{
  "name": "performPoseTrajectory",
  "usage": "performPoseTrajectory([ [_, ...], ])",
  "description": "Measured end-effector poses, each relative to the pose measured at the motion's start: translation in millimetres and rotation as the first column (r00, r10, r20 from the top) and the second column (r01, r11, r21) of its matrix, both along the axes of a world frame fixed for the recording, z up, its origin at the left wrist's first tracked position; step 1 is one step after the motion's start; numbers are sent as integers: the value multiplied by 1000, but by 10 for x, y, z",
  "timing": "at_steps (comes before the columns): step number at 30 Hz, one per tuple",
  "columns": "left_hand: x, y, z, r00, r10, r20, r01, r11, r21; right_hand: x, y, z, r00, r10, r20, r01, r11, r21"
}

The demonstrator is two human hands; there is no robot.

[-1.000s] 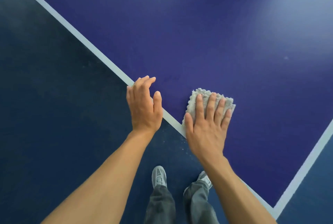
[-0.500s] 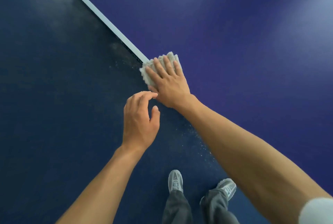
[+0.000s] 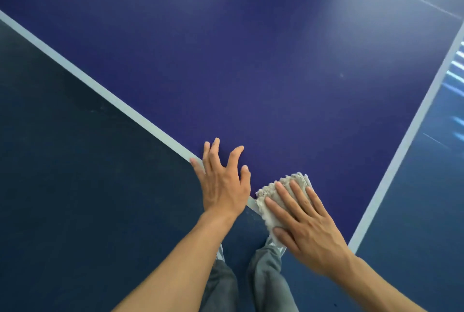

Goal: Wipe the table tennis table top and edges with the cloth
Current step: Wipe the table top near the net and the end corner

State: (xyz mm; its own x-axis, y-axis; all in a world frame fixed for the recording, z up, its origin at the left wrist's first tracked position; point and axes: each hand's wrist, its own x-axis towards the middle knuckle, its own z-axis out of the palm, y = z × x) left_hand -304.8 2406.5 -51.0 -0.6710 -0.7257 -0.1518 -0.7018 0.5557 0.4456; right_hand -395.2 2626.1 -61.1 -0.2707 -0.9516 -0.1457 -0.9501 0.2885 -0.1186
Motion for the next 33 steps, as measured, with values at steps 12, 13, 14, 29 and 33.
performPoseTrajectory([
  [12,-1122,369,-125,993,-105,46,110,987,-118,-1802,194,118,824,-564,44,560,825,78],
  [13,-1194,370,-145,994,-91,67,99,987,-129,-2049,101,104,770,-635,55,631,772,82],
  [14,-1239,380,-165,993,-77,91,90,985,-148,-2283,8,88,709,-702,67,697,712,88],
  [29,-1288,395,-243,988,-47,145,83,963,-255,-2177,-973,30,885,-458,85,458,889,22],
  [33,-1281,398,-266,988,-52,143,88,961,-260,-1674,-243,37,957,-268,113,265,963,40],
])
